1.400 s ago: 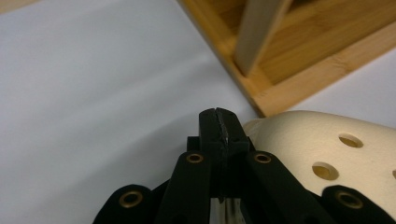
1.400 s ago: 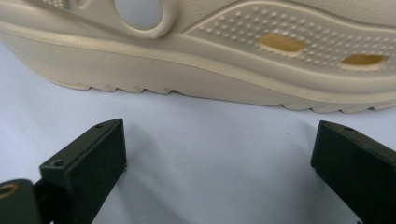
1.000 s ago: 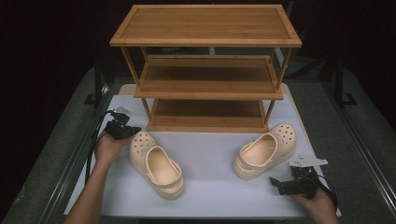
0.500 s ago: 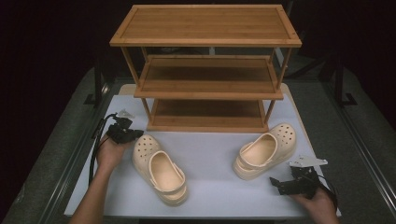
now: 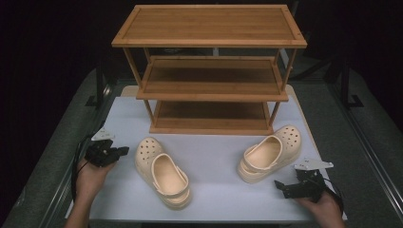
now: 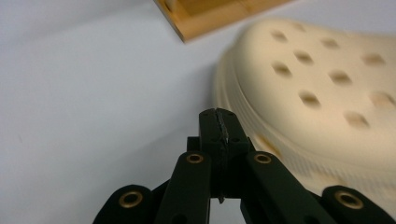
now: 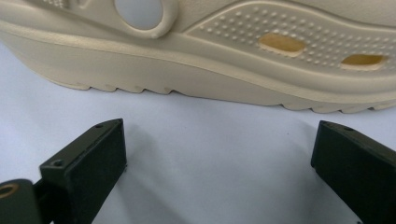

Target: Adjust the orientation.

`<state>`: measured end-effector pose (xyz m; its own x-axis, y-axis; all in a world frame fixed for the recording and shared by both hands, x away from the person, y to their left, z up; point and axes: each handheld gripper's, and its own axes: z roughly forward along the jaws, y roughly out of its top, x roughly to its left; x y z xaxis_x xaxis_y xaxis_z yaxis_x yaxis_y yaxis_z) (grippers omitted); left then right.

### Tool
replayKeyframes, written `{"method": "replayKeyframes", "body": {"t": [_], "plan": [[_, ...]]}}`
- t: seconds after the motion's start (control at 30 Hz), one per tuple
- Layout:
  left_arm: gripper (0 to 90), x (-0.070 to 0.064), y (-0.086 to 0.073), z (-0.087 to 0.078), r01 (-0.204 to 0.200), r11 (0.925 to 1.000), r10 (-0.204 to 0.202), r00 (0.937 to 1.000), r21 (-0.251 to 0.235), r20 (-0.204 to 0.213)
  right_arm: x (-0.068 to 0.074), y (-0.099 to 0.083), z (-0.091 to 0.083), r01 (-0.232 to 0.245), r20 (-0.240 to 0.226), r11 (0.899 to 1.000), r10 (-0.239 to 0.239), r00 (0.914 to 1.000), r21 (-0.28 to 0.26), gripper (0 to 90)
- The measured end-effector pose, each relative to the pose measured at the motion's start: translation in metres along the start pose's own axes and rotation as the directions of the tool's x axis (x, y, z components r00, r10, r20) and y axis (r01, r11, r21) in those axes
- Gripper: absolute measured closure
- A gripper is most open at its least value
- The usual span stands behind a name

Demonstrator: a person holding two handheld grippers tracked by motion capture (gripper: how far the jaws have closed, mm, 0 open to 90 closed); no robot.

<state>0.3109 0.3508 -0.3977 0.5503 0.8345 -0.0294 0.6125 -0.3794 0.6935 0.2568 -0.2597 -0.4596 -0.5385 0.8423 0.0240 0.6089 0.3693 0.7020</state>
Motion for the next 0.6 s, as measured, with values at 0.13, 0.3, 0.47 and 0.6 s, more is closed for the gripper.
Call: {"method": "replayKeyframes", "body": {"t": [0.13, 0.3, 0.47, 0.6], "plan": [[90.0, -0.018, -0.021, -0.009, -0.008, 0.9999, 0.009, 0.9997, -0.011, 0.024, 0.0, 0.0, 0.0, 0.001, 0.0, 1.0, -0.001, 1.0, 0.001, 3.0], [90.0, -0.039, -0.037, -0.015, -0.052, 0.9985, 0.053, 0.9982, -0.016, 0.029, 0.0, 0.0, 0.0, 0.001, 0.0, 1.0, -0.001, 1.0, 0.001, 3.0], [90.0, -0.038, -0.035, -0.006, -0.05, 0.9987, 0.05, 0.9971, -0.008, 0.057, 0.0, 0.0, 0.0, 0.0, 0.0, 1.0, 0.0, 1.0, 0.002, 3.0], [90.0, -0.037, -0.033, -0.002, -0.042, 0.999, 0.043, 0.9966, -0.011, 0.071, 0.0, 0.0, 0.0, -0.001, 0.0, 1.0, 0.001, 1.0, 0.002, 3.0]]}}
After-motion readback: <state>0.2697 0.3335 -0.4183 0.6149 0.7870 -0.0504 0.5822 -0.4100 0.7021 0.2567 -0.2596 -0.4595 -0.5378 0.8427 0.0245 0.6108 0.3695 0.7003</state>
